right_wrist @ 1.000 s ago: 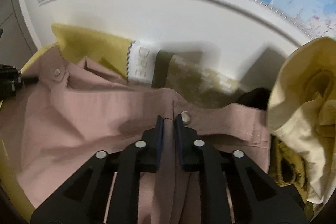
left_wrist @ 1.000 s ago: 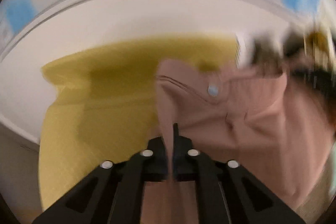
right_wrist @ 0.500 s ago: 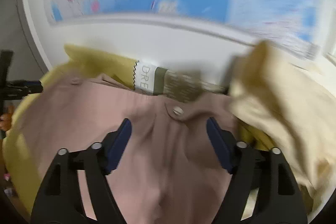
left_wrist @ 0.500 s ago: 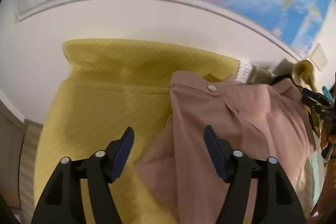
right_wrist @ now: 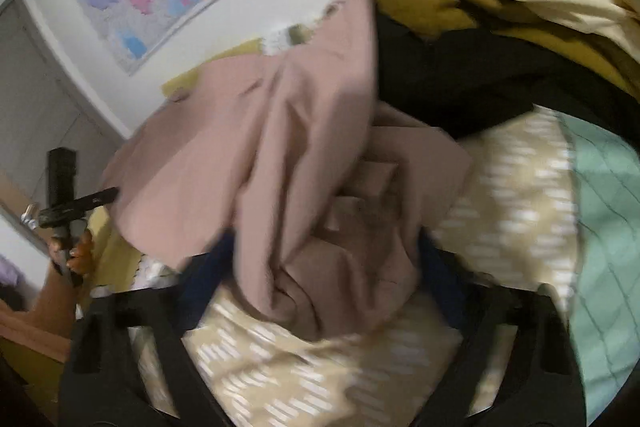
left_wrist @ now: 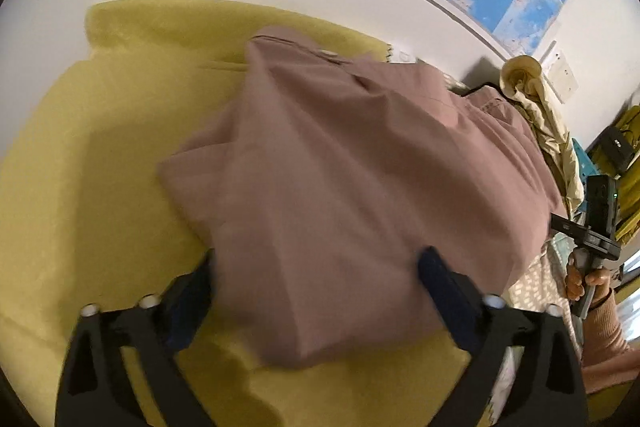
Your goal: Fold large clothes
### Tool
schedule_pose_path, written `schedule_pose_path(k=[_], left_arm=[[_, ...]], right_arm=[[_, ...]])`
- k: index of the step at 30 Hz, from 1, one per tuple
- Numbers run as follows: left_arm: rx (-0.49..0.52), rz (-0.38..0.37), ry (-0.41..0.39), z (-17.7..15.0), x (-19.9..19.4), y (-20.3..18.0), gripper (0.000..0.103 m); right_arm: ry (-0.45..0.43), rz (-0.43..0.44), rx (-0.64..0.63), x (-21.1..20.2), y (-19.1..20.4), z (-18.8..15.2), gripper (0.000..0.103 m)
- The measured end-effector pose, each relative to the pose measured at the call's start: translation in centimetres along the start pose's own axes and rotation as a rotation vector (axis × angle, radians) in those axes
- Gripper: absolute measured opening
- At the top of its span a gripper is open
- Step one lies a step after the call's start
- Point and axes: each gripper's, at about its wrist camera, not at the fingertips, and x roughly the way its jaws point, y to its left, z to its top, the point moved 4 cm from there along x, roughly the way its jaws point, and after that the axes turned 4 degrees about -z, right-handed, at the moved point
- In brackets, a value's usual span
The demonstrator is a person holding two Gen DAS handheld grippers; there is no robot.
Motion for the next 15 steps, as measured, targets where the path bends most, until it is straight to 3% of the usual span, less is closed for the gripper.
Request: schedule_pose_path(k=[1, 3, 5, 10, 12, 13, 15], left_arm=[[-0.013, 0.007, 0.007, 0.3, 0.5, -0.3, 0.047], [-0.060, 0.010, 0.016, 0.8, 0.5, -0.4, 0.031], [-0.118, -0.052, 0.003, 1.0, -1.1, -0.3, 0.018], [-0.153, -0.146, 0.001, -0.5, -6.2, -1.9, 0.015], [-0.164, -0.168, 0.016, -1.8, -7.4, -1.9, 0.016], [-0.165, -0.163, 0.030, -2.6, -7.4, -1.6, 0.019], [-0.152, -0.062, 0.076, -4.3, -6.1, -0.5, 0.022]], right_arm=[[0.014, 0.030, 0.026, 0.2, 0.0, 0.1, 0.029], [0.004, 0.078, 0.054, -0.5, 0.3, 0.7, 0.022], [-0.024, 0.132, 0.096, -2.1, 0.4, 1.0, 0.018], [-0.109, 0.262, 0.106, -9.3, 2.9, 0.5, 0.006], [-0.114, 0.235, 0.095, -11.1, 3.0, -0.7, 0.006], [-0.108, 0.211, 0.098, -11.6, 2.5, -1.3, 0.005], [-0.051, 0.162, 0.156, -10.6, 0.5, -2.9, 0.005]])
